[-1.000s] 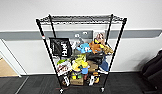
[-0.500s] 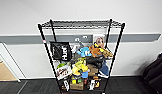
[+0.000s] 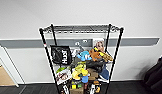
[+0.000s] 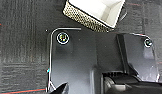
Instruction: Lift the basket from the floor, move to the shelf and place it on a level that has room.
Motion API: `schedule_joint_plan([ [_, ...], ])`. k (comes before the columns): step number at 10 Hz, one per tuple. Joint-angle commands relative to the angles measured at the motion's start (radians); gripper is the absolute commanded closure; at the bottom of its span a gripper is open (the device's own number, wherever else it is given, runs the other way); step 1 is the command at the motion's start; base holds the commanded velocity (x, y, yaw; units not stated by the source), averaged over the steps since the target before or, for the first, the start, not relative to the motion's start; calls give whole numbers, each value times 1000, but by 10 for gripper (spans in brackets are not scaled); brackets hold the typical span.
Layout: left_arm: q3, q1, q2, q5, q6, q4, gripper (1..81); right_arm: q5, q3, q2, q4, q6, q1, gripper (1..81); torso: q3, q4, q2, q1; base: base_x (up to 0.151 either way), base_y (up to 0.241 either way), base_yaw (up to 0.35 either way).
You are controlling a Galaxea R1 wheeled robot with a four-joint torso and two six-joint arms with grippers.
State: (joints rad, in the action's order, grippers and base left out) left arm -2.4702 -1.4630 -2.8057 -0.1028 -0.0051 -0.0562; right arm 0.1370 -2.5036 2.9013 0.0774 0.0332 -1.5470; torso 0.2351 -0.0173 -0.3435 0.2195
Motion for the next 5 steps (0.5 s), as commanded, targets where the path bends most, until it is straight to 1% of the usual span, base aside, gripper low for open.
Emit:
schedule_joint_plan([
  [1,2,66,24,69,-9,-13,10,-66,10,-11,25,2,47,10,24,0,-96,62,0,0,0],
  [2,13,71,30,75,-19,-14,10,-65,13,-14,31,2,47,10,60,0,-129,83,0,0,0],
  [3,55,71,49,80,-26,-16,10,-62,14,-14,31,2,49,10,83,0,-158,101,0,0,0],
  [4,105,74,74,90,-26,-14,10,-57,25,-14,30,2,52,10,121,0,-190,121,0,0,0],
  [5,141,83,93,101,-26,-16,10,-59,45,-14,31,2,60,10,144,0,-219,139,0,0,0],
])
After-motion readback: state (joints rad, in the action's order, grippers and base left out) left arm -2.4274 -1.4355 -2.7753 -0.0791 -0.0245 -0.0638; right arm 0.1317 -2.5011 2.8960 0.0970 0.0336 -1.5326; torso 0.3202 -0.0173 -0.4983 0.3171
